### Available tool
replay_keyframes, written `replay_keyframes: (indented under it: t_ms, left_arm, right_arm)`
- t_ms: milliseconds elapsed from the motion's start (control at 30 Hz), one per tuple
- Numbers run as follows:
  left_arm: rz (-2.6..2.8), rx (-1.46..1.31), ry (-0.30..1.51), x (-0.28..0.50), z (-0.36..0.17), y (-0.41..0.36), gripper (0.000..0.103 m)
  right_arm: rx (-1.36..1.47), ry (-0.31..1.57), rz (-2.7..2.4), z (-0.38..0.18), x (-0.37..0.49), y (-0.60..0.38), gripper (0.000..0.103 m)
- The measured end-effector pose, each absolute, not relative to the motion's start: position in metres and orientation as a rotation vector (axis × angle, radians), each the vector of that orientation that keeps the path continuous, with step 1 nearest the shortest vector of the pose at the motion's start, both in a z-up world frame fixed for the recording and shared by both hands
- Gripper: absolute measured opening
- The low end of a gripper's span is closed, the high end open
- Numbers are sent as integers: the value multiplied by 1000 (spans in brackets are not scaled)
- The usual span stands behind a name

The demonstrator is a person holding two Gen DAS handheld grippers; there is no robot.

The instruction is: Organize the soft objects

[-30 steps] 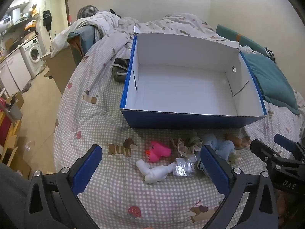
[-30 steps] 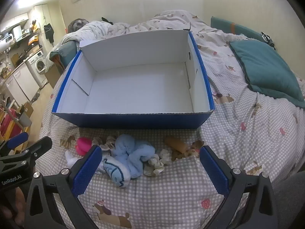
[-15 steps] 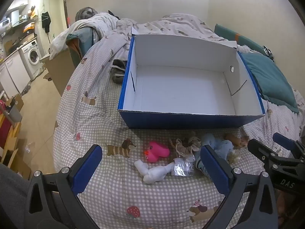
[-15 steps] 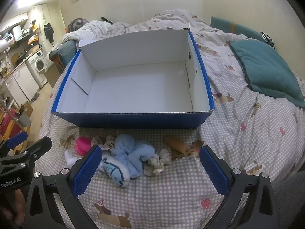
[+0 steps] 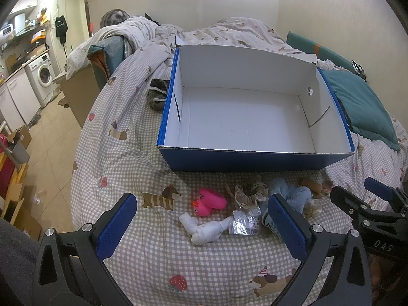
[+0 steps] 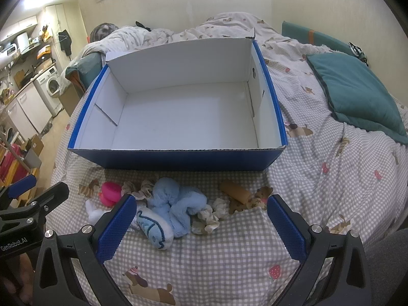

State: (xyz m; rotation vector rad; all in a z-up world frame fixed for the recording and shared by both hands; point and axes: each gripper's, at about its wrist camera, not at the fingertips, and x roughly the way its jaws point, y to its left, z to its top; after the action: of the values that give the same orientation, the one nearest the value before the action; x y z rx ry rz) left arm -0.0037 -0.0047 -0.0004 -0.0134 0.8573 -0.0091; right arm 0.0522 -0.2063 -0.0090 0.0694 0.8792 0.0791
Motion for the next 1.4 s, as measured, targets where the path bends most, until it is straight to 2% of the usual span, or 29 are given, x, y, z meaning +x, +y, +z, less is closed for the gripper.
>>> replay_keyframes:
  t_ms: [1400]
  left_arm:
    - [-12,-21,861,-2,-3,-5,103]
  right_arm:
    - [71,882,81,-10,53,-207,103]
